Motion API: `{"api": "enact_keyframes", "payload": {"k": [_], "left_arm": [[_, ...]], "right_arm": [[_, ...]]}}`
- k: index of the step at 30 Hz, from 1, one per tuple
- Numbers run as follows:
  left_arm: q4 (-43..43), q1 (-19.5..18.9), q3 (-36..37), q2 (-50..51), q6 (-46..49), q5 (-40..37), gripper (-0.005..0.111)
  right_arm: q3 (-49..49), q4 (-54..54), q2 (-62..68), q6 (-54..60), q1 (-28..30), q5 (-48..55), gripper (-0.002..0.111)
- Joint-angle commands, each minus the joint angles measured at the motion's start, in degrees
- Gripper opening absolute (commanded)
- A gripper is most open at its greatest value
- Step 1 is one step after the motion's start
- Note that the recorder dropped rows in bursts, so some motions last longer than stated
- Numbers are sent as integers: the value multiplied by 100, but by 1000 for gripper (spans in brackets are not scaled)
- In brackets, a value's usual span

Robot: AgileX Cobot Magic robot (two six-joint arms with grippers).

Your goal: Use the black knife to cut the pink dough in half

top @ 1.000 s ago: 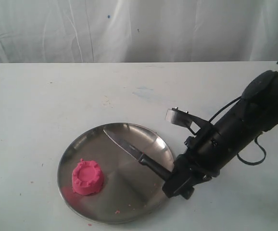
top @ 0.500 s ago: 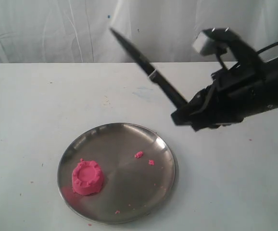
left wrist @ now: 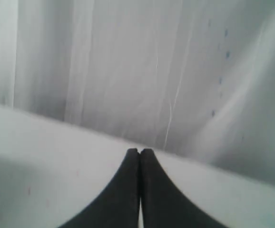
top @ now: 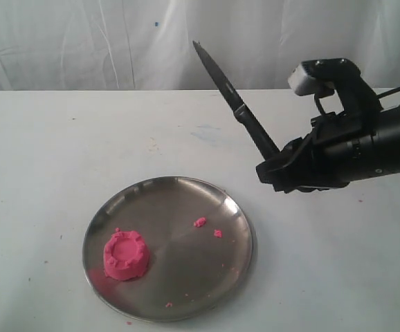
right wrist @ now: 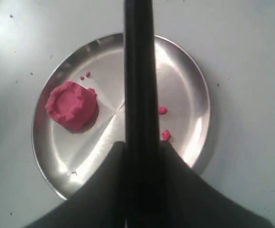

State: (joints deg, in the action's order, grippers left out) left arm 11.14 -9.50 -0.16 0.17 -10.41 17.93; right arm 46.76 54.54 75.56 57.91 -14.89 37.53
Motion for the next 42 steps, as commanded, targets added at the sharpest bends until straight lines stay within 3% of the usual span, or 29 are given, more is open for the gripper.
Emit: {"api": "enact_keyframes", "payload": {"k": [1,5,8,10,15,18,23,26,29,38,42], "left_arm": [[168,-9,11,-17,255,2063,0],[779,-9,-703,233,301,2190,0],[736,-9,-1385,649,377,2168,0],[424,-9,-1864,1061,763,1974,0],[-1359,-9,-2607,2338,2134,716,0],[-2026,-9,-2698,3230,2134,153,0],[-2062,157,-2649,4255,1380,-79,0],[-2081,585,-2649,4587,118,-258,0],[-2498,1175,-2649,4858,-311,-634,0],[-3738,3524,-2649,5703,-270,-1467,0],[-4252,4109,-2649,6103,4,-2166,0]], "right_arm": [[0,459,-4,207,0,153,0],[0,763,-4,512,0,318,0],[0,863,-4,550,0,311,0],[0,869,-4,550,0,310,0],[0,883,-4,550,0,310,0],[0,883,-4,550,0,310,0],[0,883,-4,550,0,310,0],[0,883,-4,550,0,310,0],[0,883,-4,550,0,310,0],[0,881,-4,550,0,255,0],[0,871,-4,550,0,257,0]]}}
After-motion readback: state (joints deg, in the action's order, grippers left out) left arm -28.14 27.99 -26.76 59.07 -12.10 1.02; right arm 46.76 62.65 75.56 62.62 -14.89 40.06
